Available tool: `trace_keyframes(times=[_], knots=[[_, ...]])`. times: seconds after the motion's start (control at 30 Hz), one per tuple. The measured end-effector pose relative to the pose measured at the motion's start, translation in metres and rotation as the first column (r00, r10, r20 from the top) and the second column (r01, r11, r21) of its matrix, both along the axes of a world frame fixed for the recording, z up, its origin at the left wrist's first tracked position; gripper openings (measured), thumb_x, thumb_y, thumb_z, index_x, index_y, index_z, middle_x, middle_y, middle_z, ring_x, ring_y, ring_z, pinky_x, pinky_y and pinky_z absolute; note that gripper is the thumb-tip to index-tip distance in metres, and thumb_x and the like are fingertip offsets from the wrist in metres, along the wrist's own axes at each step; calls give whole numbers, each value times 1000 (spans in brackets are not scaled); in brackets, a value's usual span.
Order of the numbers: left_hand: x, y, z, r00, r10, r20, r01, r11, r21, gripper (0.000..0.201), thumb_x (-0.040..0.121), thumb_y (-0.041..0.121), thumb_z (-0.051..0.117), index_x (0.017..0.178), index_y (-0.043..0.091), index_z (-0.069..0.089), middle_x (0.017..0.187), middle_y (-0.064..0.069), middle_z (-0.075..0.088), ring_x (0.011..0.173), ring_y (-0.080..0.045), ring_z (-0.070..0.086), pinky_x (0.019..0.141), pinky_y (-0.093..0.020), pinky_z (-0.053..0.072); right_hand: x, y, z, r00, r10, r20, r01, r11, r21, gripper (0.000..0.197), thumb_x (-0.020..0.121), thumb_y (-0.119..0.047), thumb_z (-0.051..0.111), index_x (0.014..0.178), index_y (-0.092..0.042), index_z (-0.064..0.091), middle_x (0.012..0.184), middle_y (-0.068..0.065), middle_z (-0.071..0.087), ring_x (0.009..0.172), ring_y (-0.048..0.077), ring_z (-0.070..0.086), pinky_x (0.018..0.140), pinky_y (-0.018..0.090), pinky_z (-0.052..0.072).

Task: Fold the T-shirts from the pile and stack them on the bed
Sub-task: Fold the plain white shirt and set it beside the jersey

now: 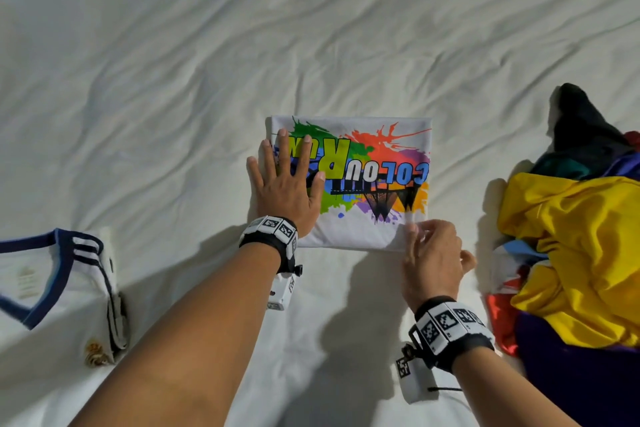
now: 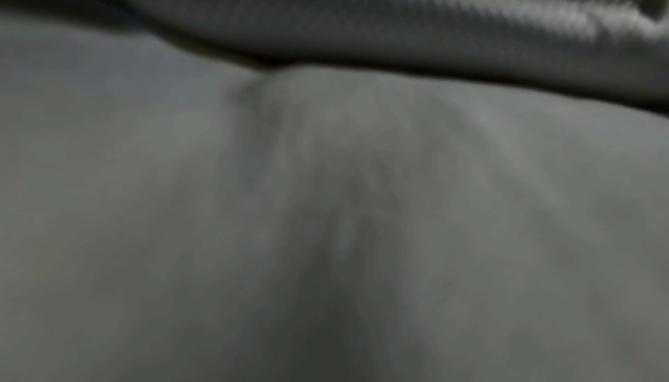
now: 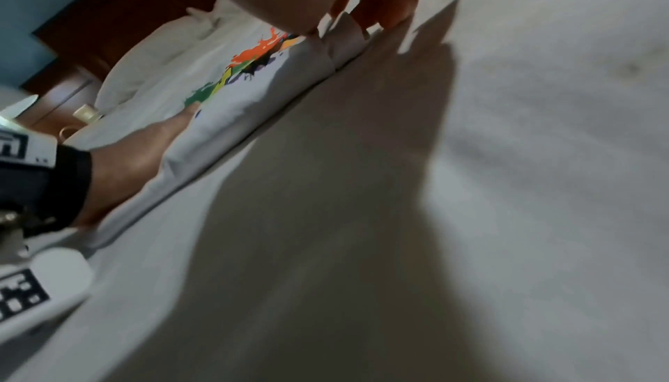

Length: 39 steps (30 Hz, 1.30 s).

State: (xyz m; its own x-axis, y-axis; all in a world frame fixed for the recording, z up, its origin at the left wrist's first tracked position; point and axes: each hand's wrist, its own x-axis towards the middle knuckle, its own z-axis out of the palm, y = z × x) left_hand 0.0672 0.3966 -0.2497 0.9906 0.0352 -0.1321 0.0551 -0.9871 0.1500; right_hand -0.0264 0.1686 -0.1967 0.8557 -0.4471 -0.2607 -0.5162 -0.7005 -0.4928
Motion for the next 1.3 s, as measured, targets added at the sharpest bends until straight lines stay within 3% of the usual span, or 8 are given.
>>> trace_keyframes(times=[0.33, 0.53, 0.73, 0.87, 1.0, 1.1, 1.17, 1.3], knots=[[0, 0, -2, 1000, -1, -6, 1, 1000, 12, 67, 103, 61, 17, 163, 36, 1, 172, -6, -1, 156, -38, 5, 121, -64, 8, -8, -11, 1, 993, -87, -85, 92, 995, 46, 26, 102, -42, 48, 92, -19, 54, 96, -2, 56, 97, 24, 52, 99, 38, 19], [0, 2, -2, 1000, -5, 1, 5, 1000, 10, 67, 103, 60, 17, 163, 35, 2, 172, -6, -2, 156, -39, 6, 121, -65, 9, -11, -19, 6, 983, -180, 35, 168, 961, 220, 12, 98, -5, 48, 93, -16, 45, 78, -6, 55, 88, 39, 57, 82, 50, 46], [0, 1, -2, 1000, -8, -2, 8, 1000, 7, 67, 103, 61, 16, 163, 35, 0, 172, -6, -4, 156, -39, 4, 121, -64, 8, -2, -27, -2, 983, -81, -164, 101, 988, 115, 16, 93, -1, 46, 96, -16, 47, 98, 8, 62, 95, 31, 50, 84, 34, 16], [0, 1, -3, 1000, -10, 12, 10, 1000, 9, 67, 104, 60, 18, 163, 35, 1, 172, -6, -3, 156, -39, 5, 121, -65, 9, 12, -15, 18, 986, -134, -103, 134, 991, -11, 33, 85, -9, 57, 116, -17, 51, 121, 6, 53, 121, 28, 43, 105, 47, 22], [0, 1, -5, 1000, -9, 7, 9, 1000, 7, 67, 103, 59, 19, 163, 35, 0, 172, -7, -4, 156, -39, 4, 121, -66, 8, 27, 25, 28, 953, 292, 82, -277, 948, -156, 67, 99, -36, 47, 156, -13, 22, 166, 11, 16, 153, 25, 9, 122, 47, 7], [0, 1, -5, 1000, -17, -2, 17, 1000, 25, 67, 103, 59, 16, 163, 35, -2, 171, -7, -5, 156, -40, 3, 121, -66, 9, 39, 61, 2, 731, 681, -45, -670, 704, -235, 69, 106, -47, 22, 162, -12, 3, 168, 13, -11, 155, 25, -16, 126, 45, -6], [0, 1, -4, 1000, -14, 3, 14, 1000, 16, 68, 103, 59, 19, 163, 34, 0, 172, -7, -4, 156, -39, 4, 121, -65, 9, 47, 62, -18, 687, 720, -97, -714, 644, -276, 67, 106, -51, 21, 162, -17, 13, 169, 13, -2, 156, 29, -8, 126, 48, 0], [0, 0, -4, 1000, -11, 10, 10, 1000, 28, 68, 102, 60, 17, 163, 34, 3, 172, -6, -2, 156, -39, 5, 121, -64, 8, 55, 32, -39, 787, 614, -64, -598, 733, -324, 64, 103, -56, 24, 161, -28, 22, 169, 10, 12, 156, 34, 7, 125, 52, 6]])
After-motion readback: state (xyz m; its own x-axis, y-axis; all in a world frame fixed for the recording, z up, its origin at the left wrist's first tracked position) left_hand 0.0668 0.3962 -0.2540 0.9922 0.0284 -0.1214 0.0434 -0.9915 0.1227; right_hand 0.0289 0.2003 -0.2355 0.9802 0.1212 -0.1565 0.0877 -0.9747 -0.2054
